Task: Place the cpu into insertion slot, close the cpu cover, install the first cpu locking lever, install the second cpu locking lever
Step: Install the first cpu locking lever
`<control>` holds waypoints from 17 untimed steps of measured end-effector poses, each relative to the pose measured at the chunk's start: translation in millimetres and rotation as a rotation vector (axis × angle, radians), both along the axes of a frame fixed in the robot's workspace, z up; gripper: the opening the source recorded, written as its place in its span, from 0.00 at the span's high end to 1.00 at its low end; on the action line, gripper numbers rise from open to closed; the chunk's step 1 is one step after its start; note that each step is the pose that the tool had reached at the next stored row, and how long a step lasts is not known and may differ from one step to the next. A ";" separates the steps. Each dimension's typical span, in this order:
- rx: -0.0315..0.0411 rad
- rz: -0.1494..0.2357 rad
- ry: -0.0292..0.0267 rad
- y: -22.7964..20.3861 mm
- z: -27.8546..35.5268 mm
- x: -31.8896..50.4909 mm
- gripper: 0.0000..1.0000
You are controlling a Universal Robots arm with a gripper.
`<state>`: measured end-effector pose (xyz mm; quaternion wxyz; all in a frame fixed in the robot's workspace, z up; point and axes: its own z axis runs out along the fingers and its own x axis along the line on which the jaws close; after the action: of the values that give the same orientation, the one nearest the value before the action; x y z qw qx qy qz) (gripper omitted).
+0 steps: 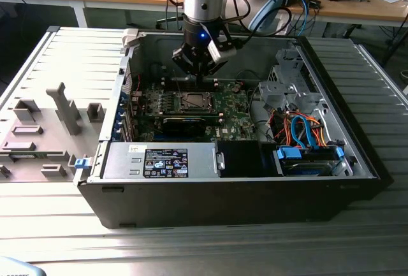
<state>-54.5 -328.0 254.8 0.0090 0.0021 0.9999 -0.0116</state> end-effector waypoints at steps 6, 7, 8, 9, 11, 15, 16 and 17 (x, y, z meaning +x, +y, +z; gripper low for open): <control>0.0000 0.013 0.0000 0.0 0.0 0.0 0.89; 0.0000 0.015 0.0001 0.0 0.0 0.0 0.89; 0.0000 0.018 0.0000 0.0 0.0 0.0 0.89; 0.0000 0.021 0.0000 0.0 0.0 0.0 0.89; 0.0000 0.027 0.0000 0.0 0.0 0.0 0.89; 0.0000 0.035 0.0000 0.0 0.0 0.0 0.89; 0.0000 0.040 0.0000 0.0 0.0 0.0 0.89; 0.0000 0.043 0.0001 0.0 0.0 0.0 0.89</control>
<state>-54.5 -328.0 254.8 0.0092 -0.0192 0.9997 -0.0115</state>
